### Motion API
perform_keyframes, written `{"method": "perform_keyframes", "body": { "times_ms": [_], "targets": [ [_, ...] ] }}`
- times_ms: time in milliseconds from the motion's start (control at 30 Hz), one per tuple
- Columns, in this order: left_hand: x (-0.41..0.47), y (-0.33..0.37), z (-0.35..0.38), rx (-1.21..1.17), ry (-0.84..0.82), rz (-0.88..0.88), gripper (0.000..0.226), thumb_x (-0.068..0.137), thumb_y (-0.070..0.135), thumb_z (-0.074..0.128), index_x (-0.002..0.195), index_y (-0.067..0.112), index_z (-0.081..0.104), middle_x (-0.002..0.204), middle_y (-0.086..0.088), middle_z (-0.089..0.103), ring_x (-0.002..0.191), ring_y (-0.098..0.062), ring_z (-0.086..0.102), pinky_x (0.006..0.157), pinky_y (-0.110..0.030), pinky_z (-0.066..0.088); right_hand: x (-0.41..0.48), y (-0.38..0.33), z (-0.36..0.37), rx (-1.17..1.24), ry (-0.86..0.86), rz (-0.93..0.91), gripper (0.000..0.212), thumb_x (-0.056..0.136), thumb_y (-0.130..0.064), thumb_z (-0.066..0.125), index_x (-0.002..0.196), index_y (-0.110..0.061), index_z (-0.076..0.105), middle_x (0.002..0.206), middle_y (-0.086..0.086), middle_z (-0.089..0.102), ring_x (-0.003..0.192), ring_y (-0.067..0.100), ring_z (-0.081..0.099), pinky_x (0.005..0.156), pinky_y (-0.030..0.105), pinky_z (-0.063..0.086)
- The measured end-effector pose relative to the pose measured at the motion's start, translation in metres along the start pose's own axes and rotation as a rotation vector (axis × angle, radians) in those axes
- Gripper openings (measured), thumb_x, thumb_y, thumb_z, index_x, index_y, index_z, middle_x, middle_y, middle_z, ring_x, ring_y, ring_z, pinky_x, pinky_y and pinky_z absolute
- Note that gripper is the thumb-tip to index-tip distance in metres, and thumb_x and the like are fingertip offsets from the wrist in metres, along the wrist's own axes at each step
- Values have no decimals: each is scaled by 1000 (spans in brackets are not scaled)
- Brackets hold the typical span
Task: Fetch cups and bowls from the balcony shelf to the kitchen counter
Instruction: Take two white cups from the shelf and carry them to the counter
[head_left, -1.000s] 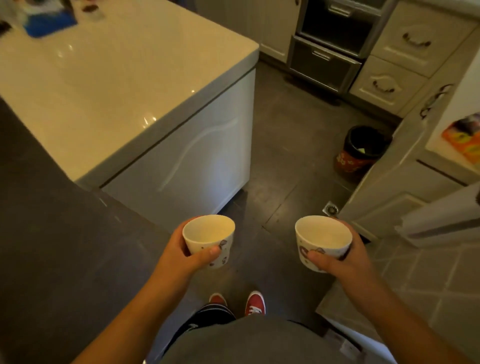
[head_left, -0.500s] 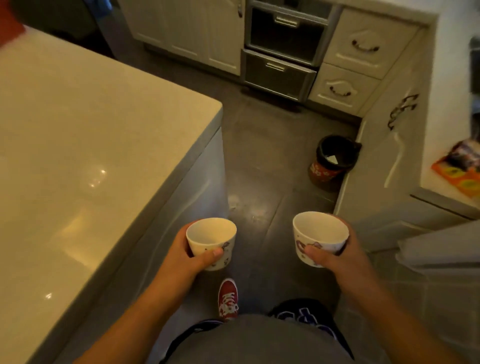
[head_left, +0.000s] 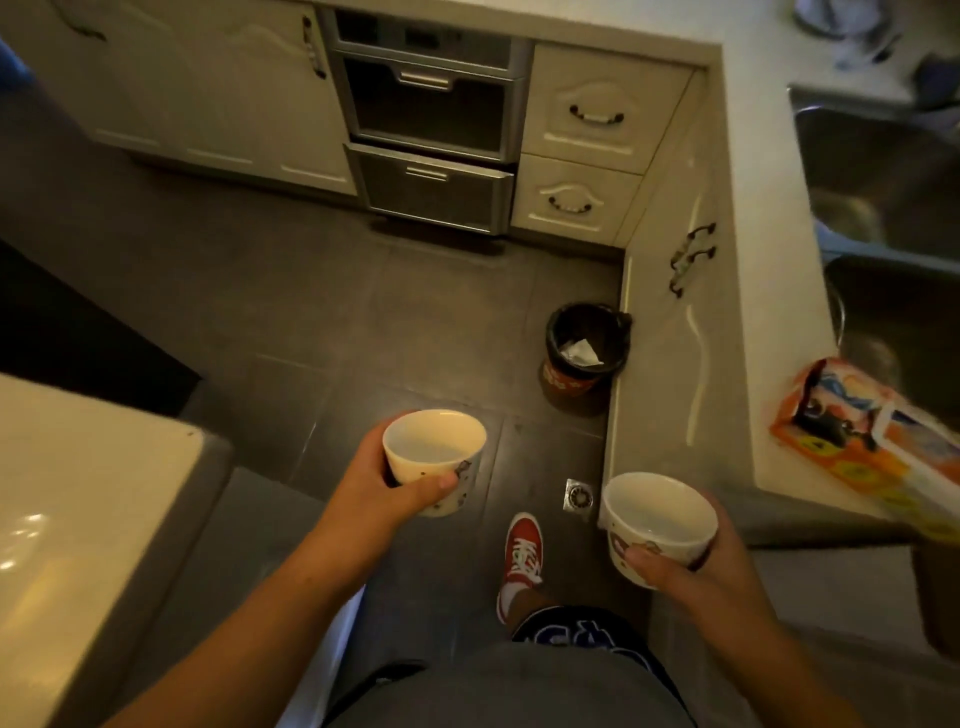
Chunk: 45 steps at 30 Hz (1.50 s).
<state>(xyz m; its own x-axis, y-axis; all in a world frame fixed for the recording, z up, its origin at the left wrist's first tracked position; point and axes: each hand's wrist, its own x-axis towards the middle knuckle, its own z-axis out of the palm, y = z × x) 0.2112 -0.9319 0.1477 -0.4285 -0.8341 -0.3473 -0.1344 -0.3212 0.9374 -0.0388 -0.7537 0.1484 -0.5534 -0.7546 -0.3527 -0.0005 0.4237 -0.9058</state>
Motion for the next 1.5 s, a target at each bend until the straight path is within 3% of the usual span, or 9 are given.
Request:
{"method": "perform_keyframes", "body": {
  "times_ms": [133,267,467,600,733,933,1100,1233,1500],
  "targets": [
    [56,19,11,13,36,-14,73,55,36,88,120,32,55,109,6,69,102,-11,65,71,-20,56,75,-28,-15,-17,-67,-10,73,39,-40,83,104,-50,51,96,-32,65,89,-15,60,60,6,51],
    [88,35,1,-5,143,-20,71,56,42,82,121,33,55,111,9,68,104,-13,65,73,-22,57,151,-59,-5,-91,-189,-96,75,54,-18,90,106,-52,48,102,-30,60,91,-20,55,61,5,49],
    [122,50,-42,-30,379,-65,69,57,39,84,119,37,53,115,7,64,106,-16,62,81,-32,56,254,-111,60,-106,-411,-134,80,56,-17,90,116,-48,48,112,-20,59,103,0,58,84,27,54],
    [161,50,-79,-122,494,-94,78,54,41,89,123,31,53,120,-1,62,110,-23,60,86,-38,54,319,-141,125,-161,-539,-190,80,56,-25,90,110,-59,44,101,-40,54,98,-18,53,65,5,51],
    [209,45,-111,-267,584,-110,84,45,46,89,120,32,55,120,-5,62,111,-27,60,90,-47,54,377,-182,187,-185,-607,-191,80,45,-47,89,110,-62,44,104,-35,56,99,-14,55,64,3,49],
    [271,60,-139,-255,634,-115,77,39,58,90,107,57,56,109,18,66,100,-12,65,67,-24,59,451,-242,232,-215,-650,-187,86,45,-36,94,118,-45,50,109,-18,60,97,-3,61,65,12,54],
    [347,110,-189,-148,610,-71,81,41,64,85,114,57,50,119,15,60,107,-15,61,76,-28,59,509,-277,253,-257,-615,-154,80,42,-33,85,113,-43,50,110,-14,59,93,-6,61,60,11,53],
    [417,139,-227,-154,585,-37,78,43,61,87,112,59,51,111,25,61,108,-13,61,71,-21,58,564,-296,275,-277,-608,-120,78,40,-34,86,109,-45,52,110,-12,61,98,7,61,65,15,52],
    [551,197,-298,-240,708,4,74,47,34,88,114,37,56,117,3,62,105,-13,62,69,-15,54,699,-356,371,-314,-708,-119,79,38,-41,88,103,-62,48,99,-27,58,95,-6,59,60,9,53]
  ]
}}
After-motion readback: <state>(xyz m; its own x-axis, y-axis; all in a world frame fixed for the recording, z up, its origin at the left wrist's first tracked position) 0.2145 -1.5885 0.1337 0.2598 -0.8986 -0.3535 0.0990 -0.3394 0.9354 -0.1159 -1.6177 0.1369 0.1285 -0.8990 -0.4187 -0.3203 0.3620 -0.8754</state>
